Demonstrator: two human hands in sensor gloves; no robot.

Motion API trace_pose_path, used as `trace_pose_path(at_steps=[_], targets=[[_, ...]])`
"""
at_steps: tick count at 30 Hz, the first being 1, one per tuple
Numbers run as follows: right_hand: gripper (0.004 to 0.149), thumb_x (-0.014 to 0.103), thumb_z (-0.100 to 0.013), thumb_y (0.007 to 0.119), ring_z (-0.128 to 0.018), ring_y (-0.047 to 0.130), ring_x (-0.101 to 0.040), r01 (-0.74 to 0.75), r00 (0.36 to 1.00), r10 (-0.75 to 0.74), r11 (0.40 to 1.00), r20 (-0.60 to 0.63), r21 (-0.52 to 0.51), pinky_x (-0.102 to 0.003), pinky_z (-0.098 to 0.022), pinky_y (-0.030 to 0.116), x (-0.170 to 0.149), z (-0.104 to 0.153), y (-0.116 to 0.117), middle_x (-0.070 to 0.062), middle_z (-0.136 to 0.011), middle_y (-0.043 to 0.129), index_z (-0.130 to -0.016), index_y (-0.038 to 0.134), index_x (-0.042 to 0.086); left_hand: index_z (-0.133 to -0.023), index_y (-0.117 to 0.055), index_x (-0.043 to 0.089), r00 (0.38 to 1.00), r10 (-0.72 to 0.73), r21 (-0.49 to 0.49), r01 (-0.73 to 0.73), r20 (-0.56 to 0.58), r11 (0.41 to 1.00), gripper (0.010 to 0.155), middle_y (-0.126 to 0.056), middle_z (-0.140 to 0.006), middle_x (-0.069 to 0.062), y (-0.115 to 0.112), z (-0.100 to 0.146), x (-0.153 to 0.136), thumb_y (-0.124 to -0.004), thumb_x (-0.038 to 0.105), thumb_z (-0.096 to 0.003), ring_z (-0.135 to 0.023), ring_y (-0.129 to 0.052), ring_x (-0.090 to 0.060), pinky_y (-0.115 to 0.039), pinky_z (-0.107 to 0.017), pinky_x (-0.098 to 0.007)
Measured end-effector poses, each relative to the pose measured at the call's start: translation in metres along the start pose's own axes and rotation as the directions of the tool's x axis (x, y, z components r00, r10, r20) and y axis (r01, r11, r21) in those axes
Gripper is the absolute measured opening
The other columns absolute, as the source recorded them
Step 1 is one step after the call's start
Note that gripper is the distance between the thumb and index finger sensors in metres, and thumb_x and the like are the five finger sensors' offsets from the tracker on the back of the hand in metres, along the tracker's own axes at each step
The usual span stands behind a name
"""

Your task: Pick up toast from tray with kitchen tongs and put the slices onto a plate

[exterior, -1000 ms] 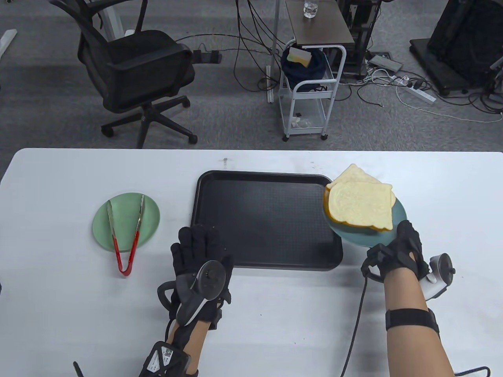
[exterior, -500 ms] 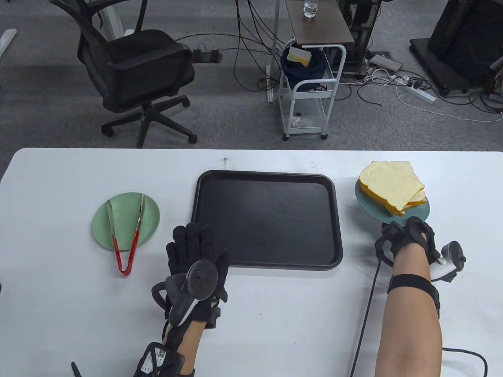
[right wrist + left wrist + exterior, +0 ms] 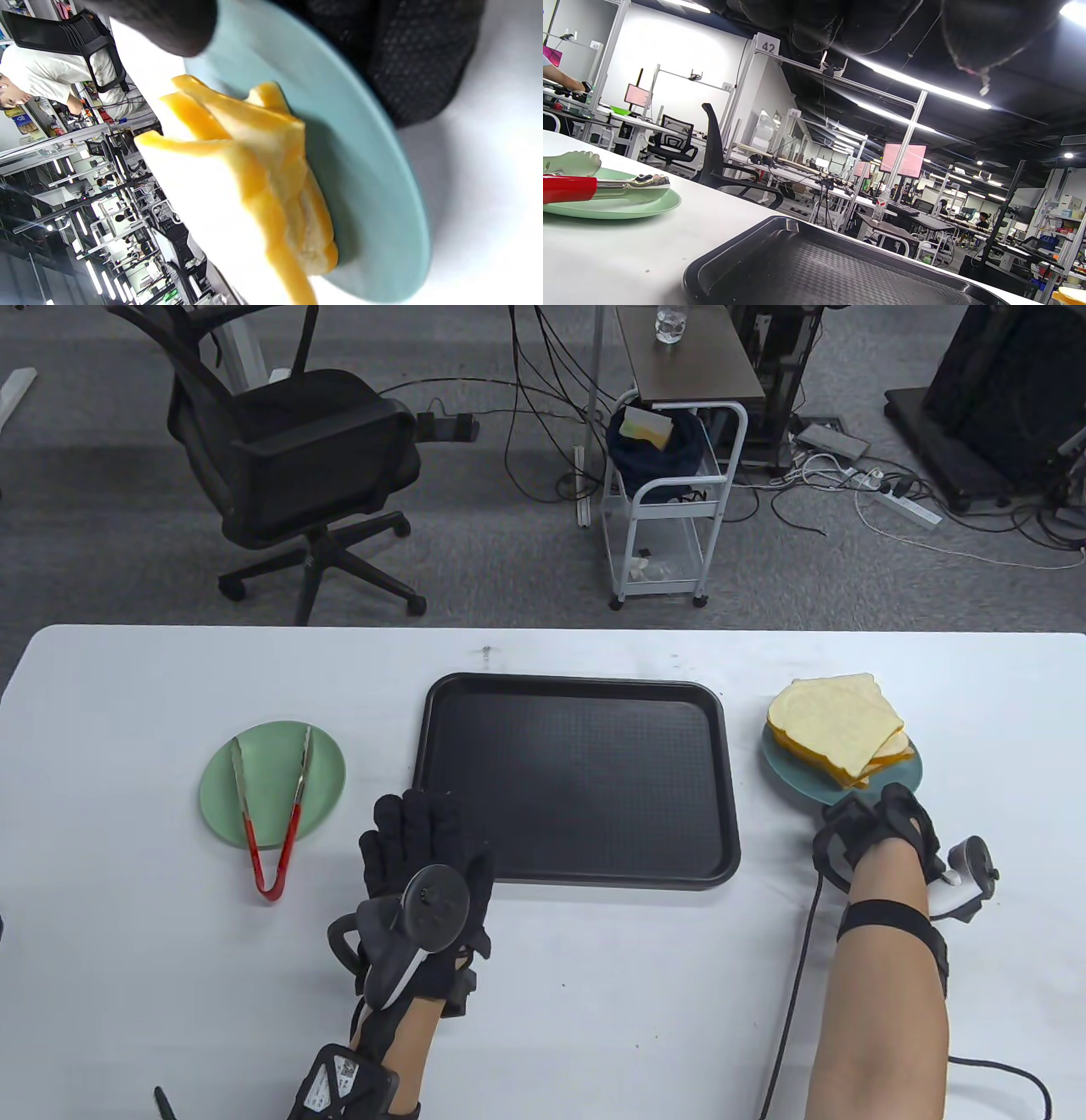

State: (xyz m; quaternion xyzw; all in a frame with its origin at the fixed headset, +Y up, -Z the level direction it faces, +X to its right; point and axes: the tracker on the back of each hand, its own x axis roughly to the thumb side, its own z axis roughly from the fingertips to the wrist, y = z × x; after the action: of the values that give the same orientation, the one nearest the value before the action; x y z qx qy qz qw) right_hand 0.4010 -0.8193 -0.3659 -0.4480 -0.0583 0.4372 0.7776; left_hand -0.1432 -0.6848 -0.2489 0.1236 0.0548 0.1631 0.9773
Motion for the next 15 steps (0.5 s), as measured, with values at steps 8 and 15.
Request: trace_pose_path(at_steps=[8,15], targets=[[0.077,0.049,-0.054,0.058,-0.095,0.056,-0.058,-0.102,0.994,0.101,0.995,0.043,0.021,-0.063,-0.06,0.065,0.008,0.025,-0.012,-0.034,-0.109,0.03,-0.107,0.02,0.008,-0.105,-0.052,0.034,1.0,0.018,-0.013,-0.018,0.017,1.0,0.071,-0.045,-0.12,0.0,-0.001,0.001,0.002,-0.07,0.062,-0.042,-0.113,-0.038,-0.029,-0.041,-0.08,-0.054],[0.075,0.049,-0.054,0.059,-0.096,0.045,-0.059,-0.45,0.853,0.446,0.891,0.273,-0.051,-0.066,-0.061,0.056,0.022,0.08,-0.003,-0.03,-0.11,0.027,-0.109,0.024,0.012,-0.104,-0.053,0.034,0.999,0.029,-0.044,-0.027,0.046,0.999,0.07,-0.047,-0.12,0.0,-0.006,0.003,0.008,-0.07,0.062,-0.0421,-0.113,-0.04,-0.03,-0.042,-0.08,-0.054]])
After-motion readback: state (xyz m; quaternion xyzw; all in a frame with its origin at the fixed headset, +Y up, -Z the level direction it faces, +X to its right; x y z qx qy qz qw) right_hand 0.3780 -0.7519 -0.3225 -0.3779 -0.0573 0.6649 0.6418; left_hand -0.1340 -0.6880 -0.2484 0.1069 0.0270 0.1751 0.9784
